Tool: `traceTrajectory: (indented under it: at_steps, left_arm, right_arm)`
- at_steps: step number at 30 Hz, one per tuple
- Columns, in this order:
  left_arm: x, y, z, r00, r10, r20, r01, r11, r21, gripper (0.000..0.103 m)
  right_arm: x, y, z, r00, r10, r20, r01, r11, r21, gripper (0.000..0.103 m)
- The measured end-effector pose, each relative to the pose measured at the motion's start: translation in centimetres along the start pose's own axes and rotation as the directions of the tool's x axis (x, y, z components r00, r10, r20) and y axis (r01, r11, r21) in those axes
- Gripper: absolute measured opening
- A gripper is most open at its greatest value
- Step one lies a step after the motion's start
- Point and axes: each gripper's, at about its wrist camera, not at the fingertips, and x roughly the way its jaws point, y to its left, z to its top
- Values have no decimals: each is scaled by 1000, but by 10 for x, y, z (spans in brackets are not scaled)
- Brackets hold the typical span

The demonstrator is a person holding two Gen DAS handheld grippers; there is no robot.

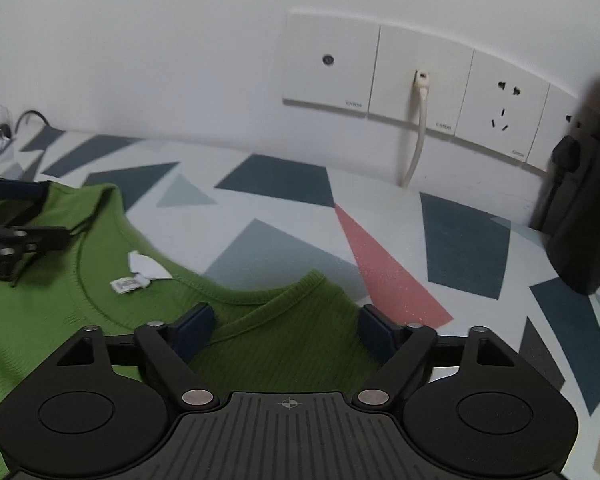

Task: Fold clothes

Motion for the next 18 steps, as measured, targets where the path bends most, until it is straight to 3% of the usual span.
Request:
traceTrajectory:
  at_steps: [3,6,11,14,16,18]
  left_arm:
    - [-2,2,-1,1000,2,1,-2,1000,-12,94]
    - [1,8,0,1000,-1,-20,0,999,-48,96]
    - [10,35,-2,997,-57,-56,44,977,-211,98]
    - [10,42,-4,996,-68,-50,52,964,-262,101]
    - [11,37,-3,997,-46,-68,29,972,-233,102]
    - [14,28,-2,995,-8,-95,-10,983,-183,102]
  right_arm:
    - [11,-4,7,999,-21,-27,22,999,26,95]
    - [22,-14,15,999,-43,-33,46,994,95,96]
    - [35,-25,23,996,-90,-25,93,984,149,100]
    - [32,-27,24,994,-110,-17,111,976,188,96]
    - [19,-26,21,992,-124,-7,122,970,210,96]
    - [3,-22,17,997,-79,21,73,976,207,102]
